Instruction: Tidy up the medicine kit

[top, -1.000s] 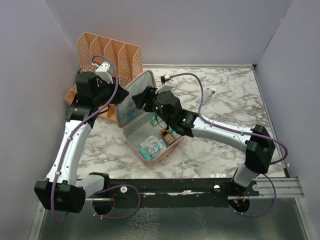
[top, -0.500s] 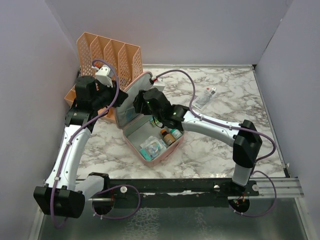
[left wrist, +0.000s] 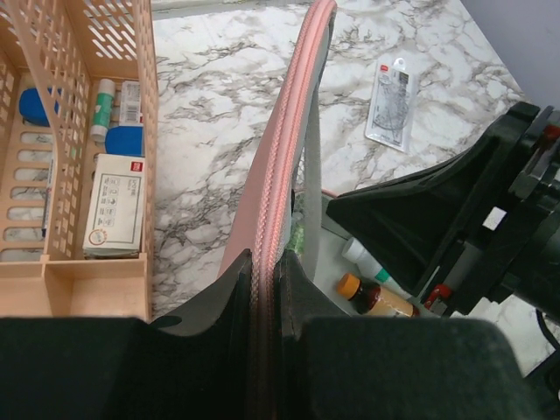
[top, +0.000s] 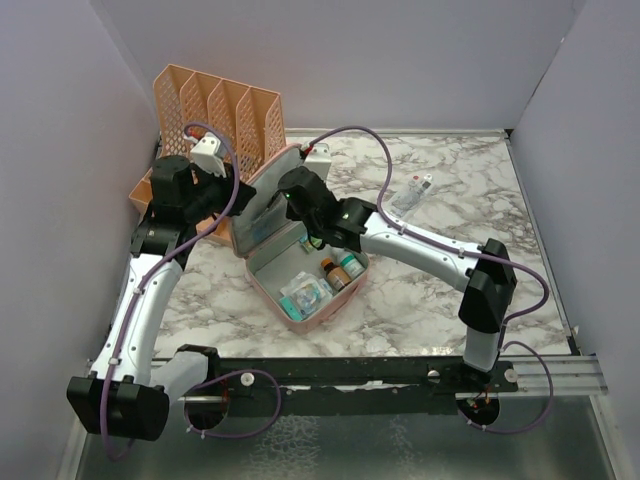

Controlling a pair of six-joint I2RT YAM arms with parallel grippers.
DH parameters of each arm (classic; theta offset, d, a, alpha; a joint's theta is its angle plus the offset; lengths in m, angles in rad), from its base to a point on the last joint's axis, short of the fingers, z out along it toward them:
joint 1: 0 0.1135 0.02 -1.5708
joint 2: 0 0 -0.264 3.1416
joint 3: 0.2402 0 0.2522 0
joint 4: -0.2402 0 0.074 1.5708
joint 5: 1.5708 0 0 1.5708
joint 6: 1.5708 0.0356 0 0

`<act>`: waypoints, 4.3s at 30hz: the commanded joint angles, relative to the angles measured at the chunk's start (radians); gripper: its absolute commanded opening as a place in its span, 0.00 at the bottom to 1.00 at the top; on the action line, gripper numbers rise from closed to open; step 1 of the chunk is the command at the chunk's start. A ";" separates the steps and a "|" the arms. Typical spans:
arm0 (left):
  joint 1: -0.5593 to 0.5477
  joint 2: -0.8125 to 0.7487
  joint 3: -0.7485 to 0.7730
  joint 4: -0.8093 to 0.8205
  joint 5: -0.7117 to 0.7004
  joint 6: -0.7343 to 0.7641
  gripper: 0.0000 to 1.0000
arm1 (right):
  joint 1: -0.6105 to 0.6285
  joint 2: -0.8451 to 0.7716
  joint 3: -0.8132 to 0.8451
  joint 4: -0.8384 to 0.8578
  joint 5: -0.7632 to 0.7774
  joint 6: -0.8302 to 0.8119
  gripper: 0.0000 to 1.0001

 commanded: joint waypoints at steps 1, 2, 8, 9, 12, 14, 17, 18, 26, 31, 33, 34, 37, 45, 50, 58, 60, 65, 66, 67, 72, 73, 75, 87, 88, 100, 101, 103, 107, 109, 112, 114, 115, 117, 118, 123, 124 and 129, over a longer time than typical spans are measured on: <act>0.003 -0.042 -0.032 0.091 -0.087 0.022 0.00 | -0.007 -0.016 0.030 -0.106 0.104 -0.052 0.07; 0.003 -0.046 -0.041 0.099 -0.091 0.027 0.00 | -0.006 -0.025 0.028 -0.098 0.090 -0.060 0.07; 0.004 -0.071 -0.097 0.155 -0.020 0.060 0.00 | -0.007 -0.024 0.085 -0.097 0.013 -0.090 0.05; 0.003 -0.077 -0.107 0.168 -0.002 0.066 0.00 | -0.008 -0.021 0.099 -0.099 0.007 -0.091 0.05; 0.003 -0.097 -0.131 0.201 0.023 0.077 0.00 | -0.007 -0.018 0.111 -0.082 -0.043 -0.094 0.19; 0.003 -0.111 -0.140 0.217 0.033 0.082 0.00 | -0.009 -0.017 0.103 -0.049 -0.108 -0.100 0.39; 0.003 -0.136 -0.154 0.249 0.070 0.078 0.00 | -0.012 -0.004 0.102 -0.016 -0.207 -0.092 0.50; 0.003 -0.141 -0.157 0.256 0.084 0.071 0.00 | -0.014 0.006 0.107 -0.014 -0.215 -0.083 0.51; 0.003 -0.177 -0.170 0.282 0.156 0.044 0.00 | -0.018 0.055 0.094 -0.040 -0.080 0.014 0.52; 0.003 -0.174 -0.166 0.276 0.150 0.038 0.00 | -0.022 0.080 0.086 -0.108 0.046 0.033 0.47; 0.003 -0.172 -0.160 0.269 0.139 0.040 0.00 | -0.026 0.088 0.093 -0.154 0.091 0.044 0.43; 0.003 -0.172 -0.159 0.264 0.132 0.043 0.00 | -0.028 0.088 0.094 -0.171 0.114 0.052 0.41; 0.003 -0.166 -0.153 0.255 0.110 0.048 0.00 | -0.029 0.064 0.078 -0.182 0.163 0.047 0.35; 0.003 -0.156 -0.141 0.243 0.093 0.058 0.00 | -0.044 0.032 0.070 -0.198 0.215 0.022 0.41; 0.003 -0.154 -0.138 0.240 0.101 0.057 0.00 | -0.059 -0.019 0.040 -0.088 0.034 -0.032 0.53; 0.003 -0.147 -0.135 0.237 0.119 0.057 0.00 | -0.066 -0.070 -0.016 0.009 -0.217 -0.022 0.56; 0.003 -0.144 -0.136 0.239 0.121 0.056 0.00 | -0.066 -0.049 -0.008 0.000 -0.243 -0.016 0.57; 0.003 -0.146 -0.137 0.241 0.137 0.054 0.00 | -0.066 0.009 0.040 -0.060 -0.214 -0.002 0.56; 0.003 -0.146 -0.138 0.240 0.137 0.055 0.00 | -0.066 0.020 0.045 -0.066 -0.212 -0.002 0.56; 0.003 -0.146 -0.138 0.241 0.137 0.054 0.00 | -0.066 0.030 0.051 -0.073 -0.211 0.001 0.55; 0.003 -0.147 -0.137 0.244 0.130 0.052 0.00 | -0.067 0.081 0.065 -0.112 -0.171 0.010 0.53; 0.003 -0.148 -0.136 0.243 0.126 0.051 0.00 | -0.066 0.093 0.071 -0.131 -0.140 0.015 0.53; 0.003 -0.151 -0.135 0.241 0.119 0.054 0.00 | -0.066 0.113 0.088 -0.172 -0.059 0.018 0.47; 0.003 -0.158 -0.129 0.224 0.098 0.072 0.00 | -0.071 0.160 0.169 -0.313 0.272 0.025 0.32; 0.003 -0.157 -0.129 0.223 0.097 0.073 0.00 | -0.071 0.150 0.172 -0.317 0.266 0.025 0.32; 0.003 -0.147 -0.128 0.227 0.091 0.075 0.00 | -0.075 -0.044 -0.008 -0.100 -0.157 -0.047 0.52; 0.003 -0.145 -0.127 0.226 0.095 0.074 0.00 | -0.076 -0.050 -0.008 -0.087 -0.184 -0.053 0.53; 0.003 -0.145 -0.125 0.222 0.100 0.073 0.00 | -0.081 -0.062 -0.004 -0.066 -0.218 -0.059 0.54; 0.003 -0.153 -0.128 0.216 0.114 0.073 0.00 | -0.084 -0.127 -0.033 0.008 -0.239 -0.067 0.54; 0.003 -0.156 -0.129 0.215 0.119 0.072 0.00 | -0.085 -0.176 -0.074 0.067 -0.247 -0.071 0.54; 0.003 -0.156 -0.132 0.212 0.121 0.071 0.00 | -0.086 -0.257 -0.155 0.152 -0.251 -0.080 0.54; 0.003 -0.154 -0.132 0.213 0.124 0.066 0.00 | -0.089 -0.299 -0.200 0.182 -0.251 -0.070 0.55; 0.003 -0.152 -0.133 0.212 0.126 0.065 0.00 | -0.090 -0.317 -0.217 0.192 -0.253 -0.058 0.55; 0.003 -0.147 -0.134 0.214 0.131 0.060 0.00 | -0.092 -0.346 -0.243 0.205 -0.267 -0.024 0.55; 0.003 -0.146 -0.135 0.217 0.132 0.056 0.00 | -0.092 -0.356 -0.255 0.219 -0.278 -0.010 0.55; 0.003 -0.138 -0.134 0.220 0.147 0.051 0.00 | -0.095 -0.357 -0.259 0.255 -0.294 0.129 0.56; 0.003 -0.138 -0.134 0.218 0.147 0.053 0.00 | -0.095 -0.341 -0.242 0.244 -0.295 0.153 0.56; 0.003 -0.144 -0.142 0.211 0.174 0.053 0.00 | -0.095 -0.256 -0.140 0.184 -0.288 0.211 0.60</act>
